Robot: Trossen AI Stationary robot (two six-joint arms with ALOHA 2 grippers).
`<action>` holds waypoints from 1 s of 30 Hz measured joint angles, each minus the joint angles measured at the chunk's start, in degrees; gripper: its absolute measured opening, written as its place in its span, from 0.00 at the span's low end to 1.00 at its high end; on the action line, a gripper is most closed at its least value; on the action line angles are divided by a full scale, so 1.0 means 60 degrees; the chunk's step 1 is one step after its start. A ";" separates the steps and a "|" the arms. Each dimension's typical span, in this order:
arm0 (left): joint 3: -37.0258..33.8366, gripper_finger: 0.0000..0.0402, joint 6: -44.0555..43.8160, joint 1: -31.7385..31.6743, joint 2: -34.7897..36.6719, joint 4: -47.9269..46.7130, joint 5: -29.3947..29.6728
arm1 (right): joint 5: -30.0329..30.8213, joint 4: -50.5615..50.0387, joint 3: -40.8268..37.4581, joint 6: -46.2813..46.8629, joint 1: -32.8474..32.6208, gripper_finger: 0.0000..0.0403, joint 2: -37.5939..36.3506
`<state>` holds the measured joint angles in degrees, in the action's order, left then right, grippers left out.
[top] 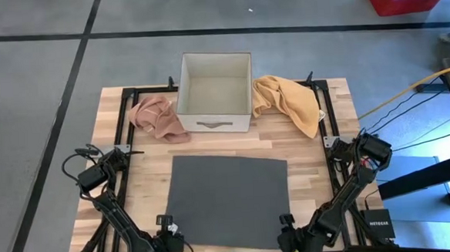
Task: Fold towel
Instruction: Fold the dark gray towel
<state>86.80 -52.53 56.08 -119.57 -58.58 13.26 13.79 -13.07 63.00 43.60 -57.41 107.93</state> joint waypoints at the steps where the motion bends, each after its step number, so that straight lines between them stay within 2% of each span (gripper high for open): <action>1: 0.0000 0.02 -0.0039 0.0002 0.0000 -0.0013 0.0001 | 0.0074 -0.0001 0.0000 -0.0099 0.0000 0.41 0.0005; 10: 0.0000 0.04 -0.0175 0.0002 0.0011 -0.0162 0.0007 | 0.0771 0.0150 0.0004 -0.0995 -0.0274 0.40 0.0071; 19: 0.0000 0.04 -0.0175 0.0002 0.0015 -0.0172 0.0109 | 0.1204 0.0147 0.0004 -0.0809 -0.0437 0.40 0.0561; 23: 0.0000 0.04 -0.0131 0.0002 0.0015 -0.0170 0.0143 | 0.1273 0.0132 0.0007 -0.0802 -0.0437 0.34 0.0693; 30: 0.0004 0.04 -0.0120 0.0002 0.0015 -0.0170 0.0147 | 0.1291 0.0043 0.0070 -0.0769 -0.0441 0.17 0.0679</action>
<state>86.83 -53.25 56.10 -119.48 -59.59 14.14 21.54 -12.80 63.42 38.98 -60.05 112.01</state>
